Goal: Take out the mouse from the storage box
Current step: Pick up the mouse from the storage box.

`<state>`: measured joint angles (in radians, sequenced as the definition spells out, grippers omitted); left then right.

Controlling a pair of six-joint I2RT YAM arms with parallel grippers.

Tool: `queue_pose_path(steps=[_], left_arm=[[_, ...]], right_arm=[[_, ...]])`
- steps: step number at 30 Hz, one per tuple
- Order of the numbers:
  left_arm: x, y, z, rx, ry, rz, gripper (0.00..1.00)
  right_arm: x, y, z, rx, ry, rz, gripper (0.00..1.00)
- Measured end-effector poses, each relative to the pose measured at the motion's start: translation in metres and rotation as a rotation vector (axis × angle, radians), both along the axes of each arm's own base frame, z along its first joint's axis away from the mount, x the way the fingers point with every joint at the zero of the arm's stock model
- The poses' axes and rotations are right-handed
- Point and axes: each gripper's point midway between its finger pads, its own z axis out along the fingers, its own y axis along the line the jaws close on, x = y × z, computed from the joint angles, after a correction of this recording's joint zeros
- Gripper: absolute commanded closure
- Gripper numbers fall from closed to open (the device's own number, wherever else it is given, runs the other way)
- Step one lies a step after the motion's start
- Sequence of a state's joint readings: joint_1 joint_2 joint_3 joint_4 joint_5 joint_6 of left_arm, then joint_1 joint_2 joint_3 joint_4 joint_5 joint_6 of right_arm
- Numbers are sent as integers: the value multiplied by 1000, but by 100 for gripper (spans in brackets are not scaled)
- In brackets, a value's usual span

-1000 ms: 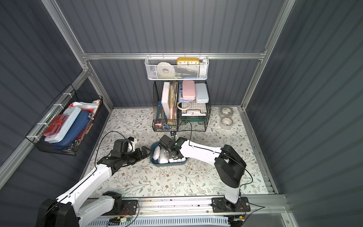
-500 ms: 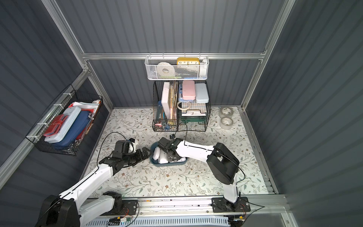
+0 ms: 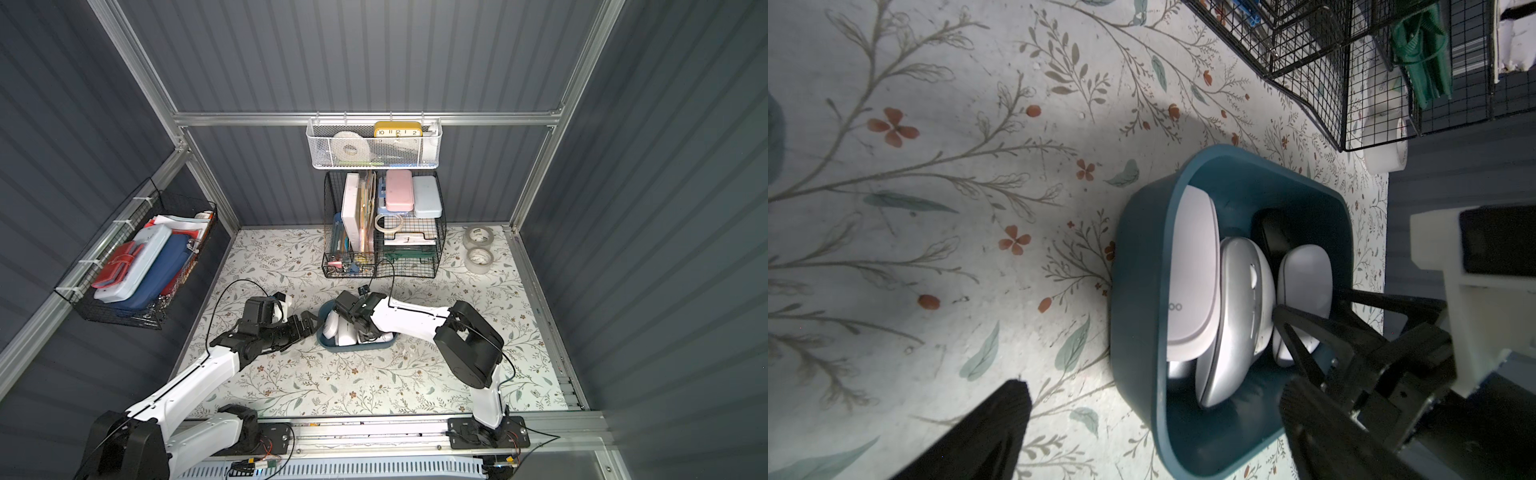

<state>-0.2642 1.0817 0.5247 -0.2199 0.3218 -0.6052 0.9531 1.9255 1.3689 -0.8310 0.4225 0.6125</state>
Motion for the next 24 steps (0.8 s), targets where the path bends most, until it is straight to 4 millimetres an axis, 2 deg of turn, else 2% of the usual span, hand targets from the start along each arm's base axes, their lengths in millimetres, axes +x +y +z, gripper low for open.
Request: queue_pose_path(steps=[7, 17, 24], left_arm=[[-1, 0, -1, -1, 2, 2, 1], [-2, 1, -3, 1, 6, 3, 1], [-2, 1, -3, 4, 5, 6, 1]], right_arm=[[6, 1, -2, 31, 0, -14, 34], [9, 1, -2, 41, 1, -22, 30], [9, 3, -3, 61, 4, -32, 40]])
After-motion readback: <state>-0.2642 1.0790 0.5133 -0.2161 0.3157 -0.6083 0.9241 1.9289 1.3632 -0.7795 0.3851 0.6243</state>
